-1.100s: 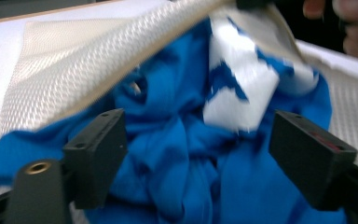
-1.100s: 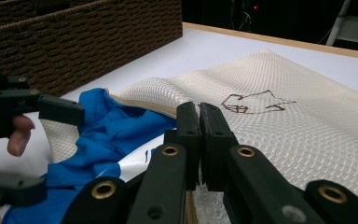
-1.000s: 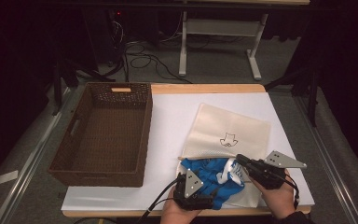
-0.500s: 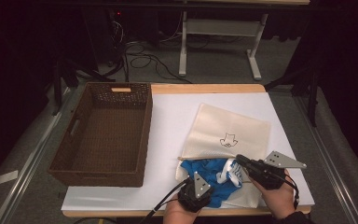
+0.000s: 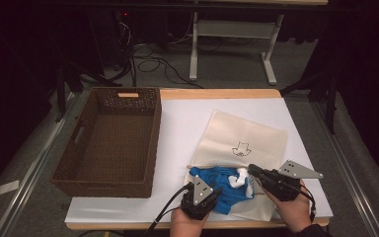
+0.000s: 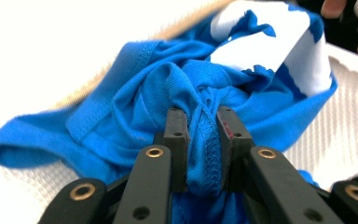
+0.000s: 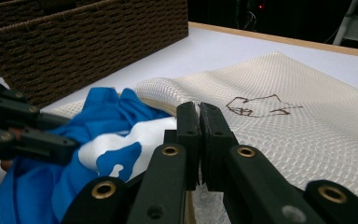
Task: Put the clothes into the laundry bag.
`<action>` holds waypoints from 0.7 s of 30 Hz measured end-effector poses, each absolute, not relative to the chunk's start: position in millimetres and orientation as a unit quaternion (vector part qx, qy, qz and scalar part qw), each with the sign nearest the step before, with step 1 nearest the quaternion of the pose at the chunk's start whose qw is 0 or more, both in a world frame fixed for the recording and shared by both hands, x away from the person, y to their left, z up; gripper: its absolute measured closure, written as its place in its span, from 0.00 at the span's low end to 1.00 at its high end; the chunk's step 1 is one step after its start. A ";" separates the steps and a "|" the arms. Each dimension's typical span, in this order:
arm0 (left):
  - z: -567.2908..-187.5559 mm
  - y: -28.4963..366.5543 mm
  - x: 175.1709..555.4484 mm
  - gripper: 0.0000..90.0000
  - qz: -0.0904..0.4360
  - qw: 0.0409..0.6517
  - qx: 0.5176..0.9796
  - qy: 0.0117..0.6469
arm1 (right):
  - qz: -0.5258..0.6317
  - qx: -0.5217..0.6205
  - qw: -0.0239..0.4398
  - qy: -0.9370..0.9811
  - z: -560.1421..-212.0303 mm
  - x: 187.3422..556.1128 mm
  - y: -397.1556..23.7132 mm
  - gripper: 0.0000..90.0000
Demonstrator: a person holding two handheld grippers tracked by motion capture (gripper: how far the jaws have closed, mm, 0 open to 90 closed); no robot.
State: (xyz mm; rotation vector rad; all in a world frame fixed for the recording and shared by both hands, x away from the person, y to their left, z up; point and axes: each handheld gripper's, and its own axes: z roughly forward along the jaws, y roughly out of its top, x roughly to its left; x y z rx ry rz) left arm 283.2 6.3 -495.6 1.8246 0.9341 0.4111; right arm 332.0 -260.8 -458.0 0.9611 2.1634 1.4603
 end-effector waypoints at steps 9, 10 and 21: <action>-498.1 -7.8 290.5 0.85 0.172 0.515 0.744 0.390 | 0.515 0.340 0.180 0.766 -458.7 331.7 -259.9 0.99; -499.2 -10.5 292.5 0.85 0.169 0.514 0.745 0.391 | 0.515 0.340 0.180 0.766 -458.8 331.8 -259.8 0.99; -505.2 -46.9 318.8 0.83 0.188 0.489 0.756 0.392 | 0.519 0.340 0.181 0.763 -458.1 332.0 -262.8 0.99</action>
